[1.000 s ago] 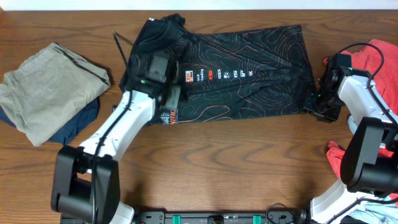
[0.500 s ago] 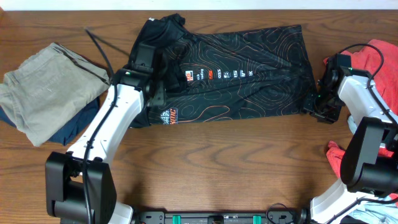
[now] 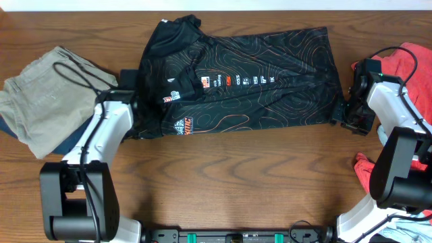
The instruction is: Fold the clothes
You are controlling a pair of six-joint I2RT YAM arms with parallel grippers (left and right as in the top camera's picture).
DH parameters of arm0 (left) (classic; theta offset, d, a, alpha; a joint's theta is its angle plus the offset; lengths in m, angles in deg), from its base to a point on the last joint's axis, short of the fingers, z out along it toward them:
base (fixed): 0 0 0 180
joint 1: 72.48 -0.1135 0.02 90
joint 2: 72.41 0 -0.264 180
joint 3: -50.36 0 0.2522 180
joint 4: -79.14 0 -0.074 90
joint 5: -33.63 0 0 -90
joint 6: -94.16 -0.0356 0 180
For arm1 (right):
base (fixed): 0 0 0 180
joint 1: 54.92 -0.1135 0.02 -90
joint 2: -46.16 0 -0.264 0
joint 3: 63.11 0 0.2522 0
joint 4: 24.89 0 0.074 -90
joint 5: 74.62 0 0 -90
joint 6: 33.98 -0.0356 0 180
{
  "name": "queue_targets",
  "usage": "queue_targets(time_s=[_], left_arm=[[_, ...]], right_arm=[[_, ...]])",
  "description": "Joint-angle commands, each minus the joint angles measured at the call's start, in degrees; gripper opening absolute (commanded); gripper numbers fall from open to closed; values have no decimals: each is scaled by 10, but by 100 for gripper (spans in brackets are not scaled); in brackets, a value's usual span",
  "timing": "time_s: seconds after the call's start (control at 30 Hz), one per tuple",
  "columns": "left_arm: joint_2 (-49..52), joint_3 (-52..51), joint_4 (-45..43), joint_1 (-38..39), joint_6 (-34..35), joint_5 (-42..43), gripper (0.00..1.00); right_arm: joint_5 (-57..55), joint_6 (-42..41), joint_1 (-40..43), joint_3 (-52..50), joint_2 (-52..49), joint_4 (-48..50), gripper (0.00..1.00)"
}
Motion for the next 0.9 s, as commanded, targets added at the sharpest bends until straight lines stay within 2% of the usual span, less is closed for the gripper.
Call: queue_targets(time_s=[0.0, 0.1, 0.2, 0.43, 0.63, 0.7, 0.73, 0.87], left_arm=[[-2, -22, -32, -10, -7, 26, 74], [-2, -38, -72, -10, -43, 74, 67], [-2, -58, -97, -10, -45, 79, 59], [-2, -97, -140, -10, -51, 94, 53], [-2, -97, -152, -10, -75, 93, 27], [-2, -97, -150, -10, -80, 93, 11], [-2, -97, -149, -10, -80, 89, 6], [-2, -97, -132, -12, -79, 63, 6]], right_arm=[[-10, -8, 3, -1, -4, 8, 61], [-10, -8, 3, -1, -4, 13, 61], [-9, -8, 3, -1, -4, 14, 62], [31, -7, 3, -1, -4, 22, 63], [36, -7, 4, -1, -2, 15, 61], [36, -7, 6, 0, 6, 15, 62], [36, -7, 8, 1, 10, 15, 62], [38, -7, 19, 6, 35, 23, 63]])
